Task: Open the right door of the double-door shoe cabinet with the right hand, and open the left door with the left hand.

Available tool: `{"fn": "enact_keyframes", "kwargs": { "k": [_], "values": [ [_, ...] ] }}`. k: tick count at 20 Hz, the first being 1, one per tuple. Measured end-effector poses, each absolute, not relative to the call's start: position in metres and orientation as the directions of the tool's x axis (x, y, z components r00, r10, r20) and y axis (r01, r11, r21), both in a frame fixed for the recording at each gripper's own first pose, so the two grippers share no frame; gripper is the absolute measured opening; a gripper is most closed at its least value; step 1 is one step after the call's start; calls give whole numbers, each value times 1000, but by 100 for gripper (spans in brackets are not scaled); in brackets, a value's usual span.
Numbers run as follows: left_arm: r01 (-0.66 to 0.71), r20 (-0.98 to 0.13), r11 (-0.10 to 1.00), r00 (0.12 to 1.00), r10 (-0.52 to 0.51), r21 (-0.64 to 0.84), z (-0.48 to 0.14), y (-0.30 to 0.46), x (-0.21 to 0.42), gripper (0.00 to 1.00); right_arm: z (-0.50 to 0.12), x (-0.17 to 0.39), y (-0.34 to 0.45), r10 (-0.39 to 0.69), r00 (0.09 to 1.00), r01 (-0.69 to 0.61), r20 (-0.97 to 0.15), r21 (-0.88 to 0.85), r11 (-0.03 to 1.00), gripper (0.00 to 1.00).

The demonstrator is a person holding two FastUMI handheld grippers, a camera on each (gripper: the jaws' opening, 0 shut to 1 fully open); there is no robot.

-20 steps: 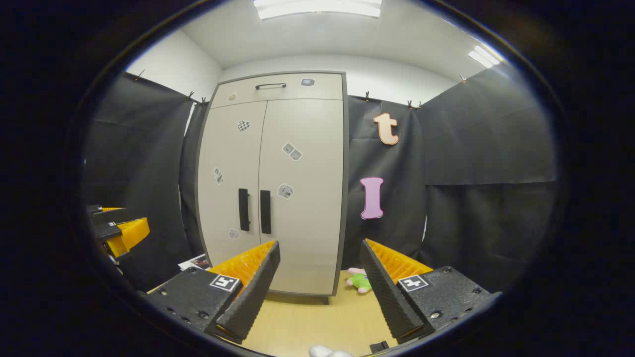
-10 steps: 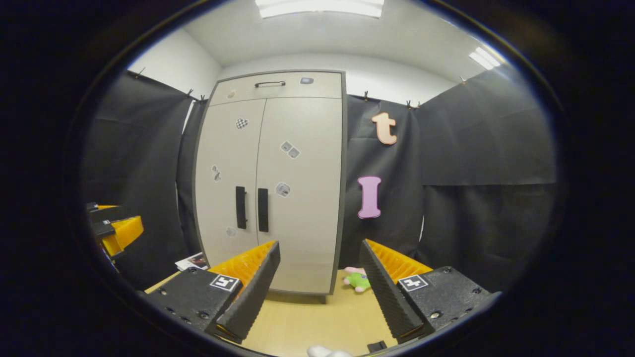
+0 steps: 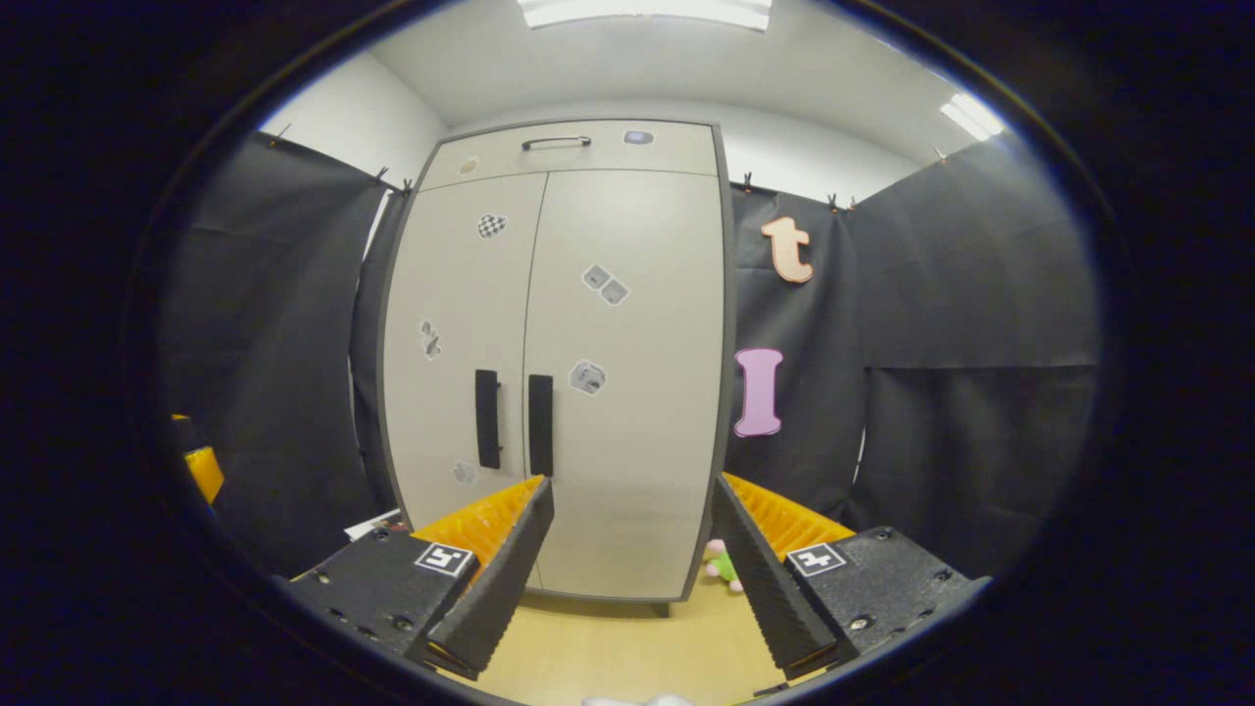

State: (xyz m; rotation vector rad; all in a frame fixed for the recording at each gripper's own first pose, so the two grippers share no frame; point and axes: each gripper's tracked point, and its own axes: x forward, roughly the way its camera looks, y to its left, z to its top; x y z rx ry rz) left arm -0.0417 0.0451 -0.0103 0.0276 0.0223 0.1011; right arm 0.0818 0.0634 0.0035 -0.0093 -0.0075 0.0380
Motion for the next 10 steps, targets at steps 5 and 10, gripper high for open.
{"fn": "enact_keyframes", "kwargs": {
  "k": [5,10],
  "values": [
    [-193,-42,981,980,194,34,-17,71,-53,96,10,146,112,85,996,-85,17,8,996,100],
    [-269,-55,962,961,271,43,-19,88,-58,96,5,213,146,79,997,-79,5,-3,997,96]
  ]
}}
